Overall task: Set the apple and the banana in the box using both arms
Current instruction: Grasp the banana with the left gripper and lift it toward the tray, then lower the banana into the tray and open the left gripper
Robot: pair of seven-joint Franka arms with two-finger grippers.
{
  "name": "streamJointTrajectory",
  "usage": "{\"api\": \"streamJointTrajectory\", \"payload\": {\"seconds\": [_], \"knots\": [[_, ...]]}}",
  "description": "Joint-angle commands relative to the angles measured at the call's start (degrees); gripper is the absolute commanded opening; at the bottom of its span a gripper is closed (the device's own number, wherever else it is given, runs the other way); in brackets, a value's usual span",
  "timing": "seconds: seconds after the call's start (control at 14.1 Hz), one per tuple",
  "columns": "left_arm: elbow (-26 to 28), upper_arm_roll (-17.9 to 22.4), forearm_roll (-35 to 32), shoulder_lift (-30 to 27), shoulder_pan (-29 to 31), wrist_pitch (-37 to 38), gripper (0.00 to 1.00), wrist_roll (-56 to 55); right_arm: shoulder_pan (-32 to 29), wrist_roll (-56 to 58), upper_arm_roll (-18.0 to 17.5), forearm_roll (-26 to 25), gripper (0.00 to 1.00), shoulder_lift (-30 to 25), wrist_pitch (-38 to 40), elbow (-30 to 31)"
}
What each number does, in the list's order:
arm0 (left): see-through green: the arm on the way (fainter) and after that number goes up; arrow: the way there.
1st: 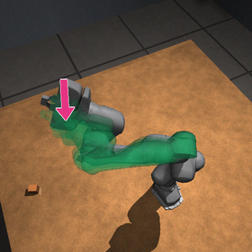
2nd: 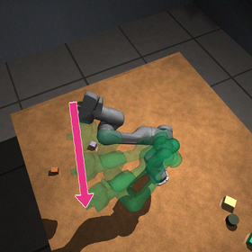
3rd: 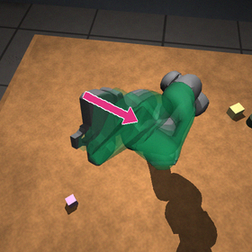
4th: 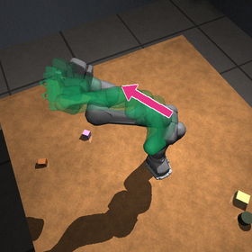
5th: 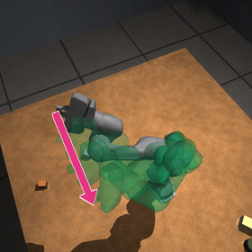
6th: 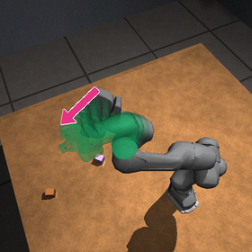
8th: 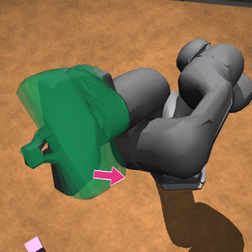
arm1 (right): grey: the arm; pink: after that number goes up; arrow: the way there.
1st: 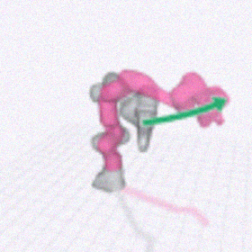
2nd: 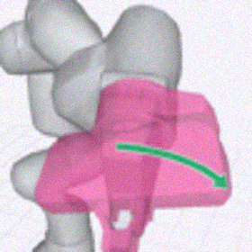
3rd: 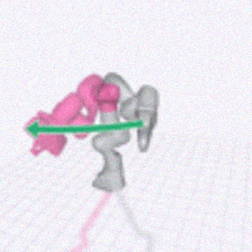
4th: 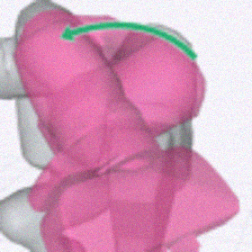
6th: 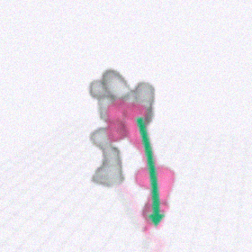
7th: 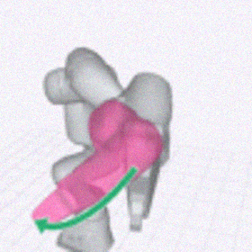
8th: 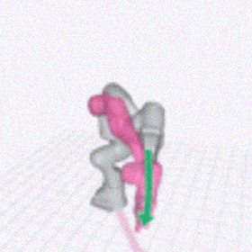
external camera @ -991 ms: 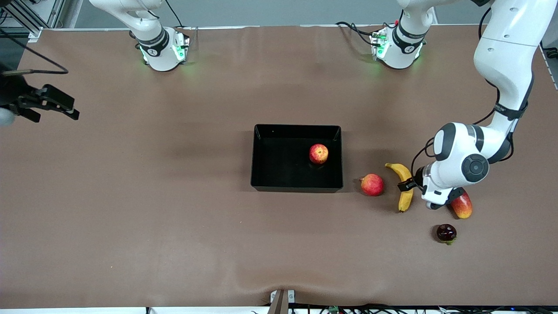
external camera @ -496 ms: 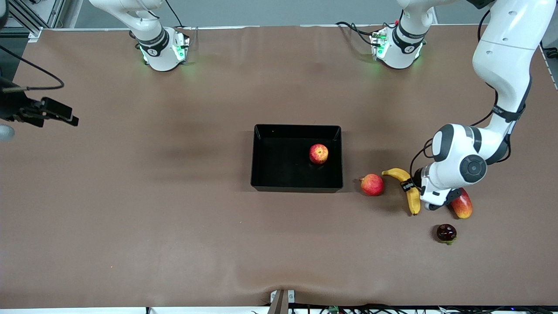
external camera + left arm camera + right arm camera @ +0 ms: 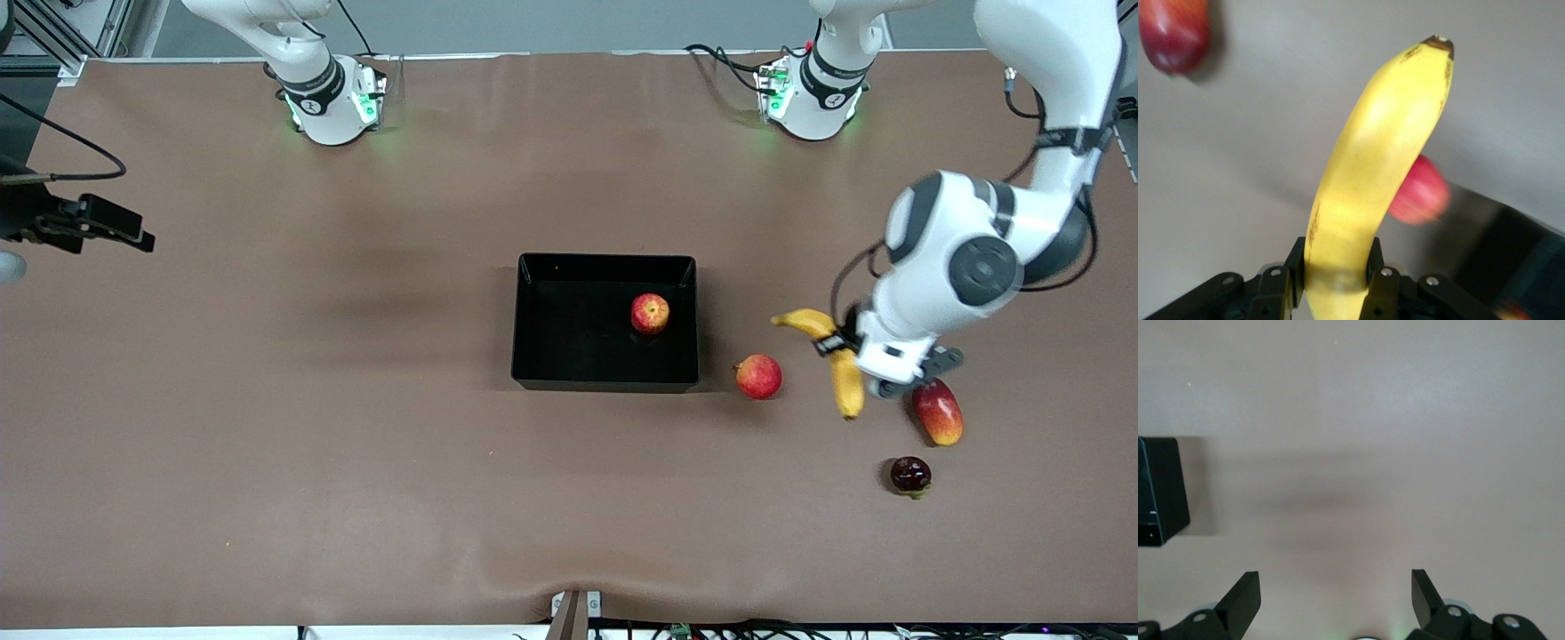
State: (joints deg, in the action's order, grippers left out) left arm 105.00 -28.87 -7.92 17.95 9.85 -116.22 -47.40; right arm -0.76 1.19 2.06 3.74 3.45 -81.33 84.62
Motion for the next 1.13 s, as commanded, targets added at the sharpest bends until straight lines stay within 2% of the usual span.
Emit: {"api": "streamJointTrajectory", "payload": {"seconds": [0.0, 0.21, 0.5, 0.78, 1.06], "knots": [[-5.5, -4.1, -1.0, 4.6, -4.1, 1.1, 0.0, -11.9, -0.7, 0.2, -1.9, -2.0, 1.0, -0.5, 4.6, -1.9], [-9.9, -3.5, -1.4, 9.9, -14.2, 0.8, 0.0, -15.5, -1.7, 0.1, -2.2, -1.9, 1.0, -0.6, 4.5, -2.4], [-15.2, -3.4, -6.2, 17.5, -22.9, 0.0, 0.0, -21.4, -0.7, 0.7, -2.1, -2.4, 1.0, -0.5, 4.3, -3.0], [-16.1, -3.3, -10.0, 22.5, -27.8, -5.2, 0.0, -22.7, -1.1, 0.9, -2.1, -3.0, 1.0, 0.0, 0.4, -2.5], [-16.1, -2.7, -11.8, 27.7, -29.4, -12.5, 0.0, -22.7, -0.5, 1.4, -2.1, -3.0, 1.0, 0.2, -1.6, -2.4]]}}
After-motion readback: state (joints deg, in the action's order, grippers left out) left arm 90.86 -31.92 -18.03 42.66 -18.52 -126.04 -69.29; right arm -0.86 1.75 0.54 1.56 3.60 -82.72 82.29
